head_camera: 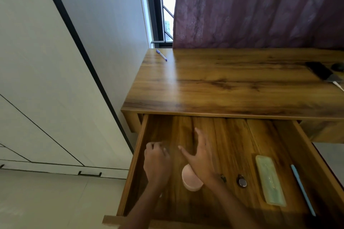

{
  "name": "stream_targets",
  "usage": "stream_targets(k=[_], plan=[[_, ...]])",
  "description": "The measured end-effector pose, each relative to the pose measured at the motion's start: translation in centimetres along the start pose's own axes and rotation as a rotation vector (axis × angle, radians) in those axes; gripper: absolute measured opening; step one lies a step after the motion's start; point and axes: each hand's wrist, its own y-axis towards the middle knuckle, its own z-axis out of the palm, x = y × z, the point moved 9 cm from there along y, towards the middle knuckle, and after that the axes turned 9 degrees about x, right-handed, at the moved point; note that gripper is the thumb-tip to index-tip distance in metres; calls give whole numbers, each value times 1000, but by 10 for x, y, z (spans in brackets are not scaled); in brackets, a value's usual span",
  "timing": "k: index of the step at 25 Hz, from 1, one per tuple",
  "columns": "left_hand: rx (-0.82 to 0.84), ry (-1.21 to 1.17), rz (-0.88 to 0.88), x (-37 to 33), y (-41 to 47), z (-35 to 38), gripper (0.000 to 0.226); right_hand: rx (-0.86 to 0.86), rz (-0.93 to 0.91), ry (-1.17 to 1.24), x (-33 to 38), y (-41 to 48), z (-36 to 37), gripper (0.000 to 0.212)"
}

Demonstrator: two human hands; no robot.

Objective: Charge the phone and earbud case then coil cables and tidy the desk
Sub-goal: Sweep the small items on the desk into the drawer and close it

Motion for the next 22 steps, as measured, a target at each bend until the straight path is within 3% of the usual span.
stream_targets(k=[4, 7, 15, 22], plan=[[-111, 98, 224, -59, 81, -35, 28, -101, -70, 39, 42, 83, -25, 74], [-94, 171, 326, -90, 154, -44, 32, -123, -90, -8, 60, 155, -33, 66], [117, 363, 237, -67, 317, 8, 57, 44, -41, -79, 51, 324, 28, 53], [107, 416, 249, -51, 393, 39, 70, 155, -102, -262, 49, 466, 83, 70]])
